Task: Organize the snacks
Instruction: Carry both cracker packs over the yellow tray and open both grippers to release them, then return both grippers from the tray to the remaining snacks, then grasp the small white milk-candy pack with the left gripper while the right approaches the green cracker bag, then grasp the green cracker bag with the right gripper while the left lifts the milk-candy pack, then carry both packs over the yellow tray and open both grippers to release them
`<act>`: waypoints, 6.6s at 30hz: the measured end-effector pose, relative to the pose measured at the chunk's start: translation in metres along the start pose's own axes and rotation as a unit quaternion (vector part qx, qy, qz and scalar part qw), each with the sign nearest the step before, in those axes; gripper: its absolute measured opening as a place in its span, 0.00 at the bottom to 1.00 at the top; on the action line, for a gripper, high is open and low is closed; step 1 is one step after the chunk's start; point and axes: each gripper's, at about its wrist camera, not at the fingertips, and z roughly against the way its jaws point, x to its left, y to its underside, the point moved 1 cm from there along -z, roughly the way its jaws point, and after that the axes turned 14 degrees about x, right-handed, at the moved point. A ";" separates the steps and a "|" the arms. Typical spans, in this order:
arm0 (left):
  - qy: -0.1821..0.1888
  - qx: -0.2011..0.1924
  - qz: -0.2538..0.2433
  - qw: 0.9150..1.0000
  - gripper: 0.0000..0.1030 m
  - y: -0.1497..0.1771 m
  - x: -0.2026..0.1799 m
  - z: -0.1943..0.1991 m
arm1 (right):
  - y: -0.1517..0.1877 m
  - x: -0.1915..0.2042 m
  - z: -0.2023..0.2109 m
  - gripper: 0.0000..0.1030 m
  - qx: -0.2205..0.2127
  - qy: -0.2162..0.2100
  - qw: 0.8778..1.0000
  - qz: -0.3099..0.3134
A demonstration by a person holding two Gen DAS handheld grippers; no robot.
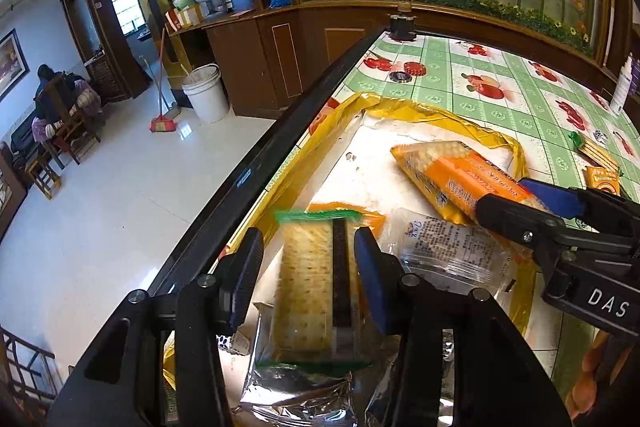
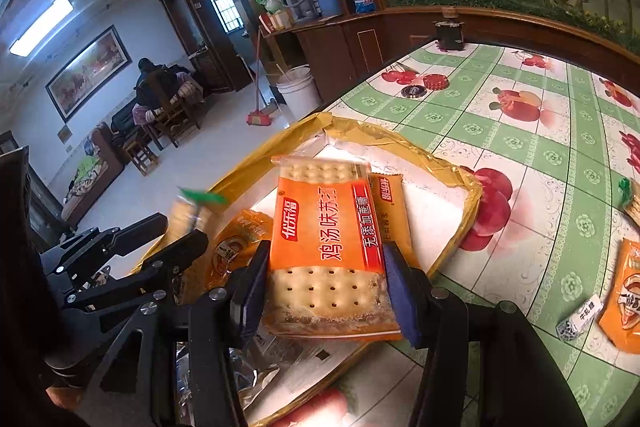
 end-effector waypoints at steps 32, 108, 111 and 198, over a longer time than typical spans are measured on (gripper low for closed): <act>0.060 -0.018 -0.052 0.997 0.78 0.012 -0.069 0.049 | 0.099 -0.114 0.103 0.72 -0.058 0.047 0.987 -0.143; 0.229 0.077 -0.202 0.949 0.11 -0.012 -0.233 -0.014 | 0.060 -0.270 0.092 0.69 0.067 0.156 0.983 -0.073; 0.240 0.078 -0.196 0.948 0.11 -0.011 -0.232 -0.014 | 0.066 -0.266 0.089 0.62 0.070 0.174 0.980 -0.063; 0.052 0.027 0.015 0.998 0.15 0.027 0.018 0.006 | 0.036 0.056 0.005 0.47 0.031 -0.011 0.997 0.075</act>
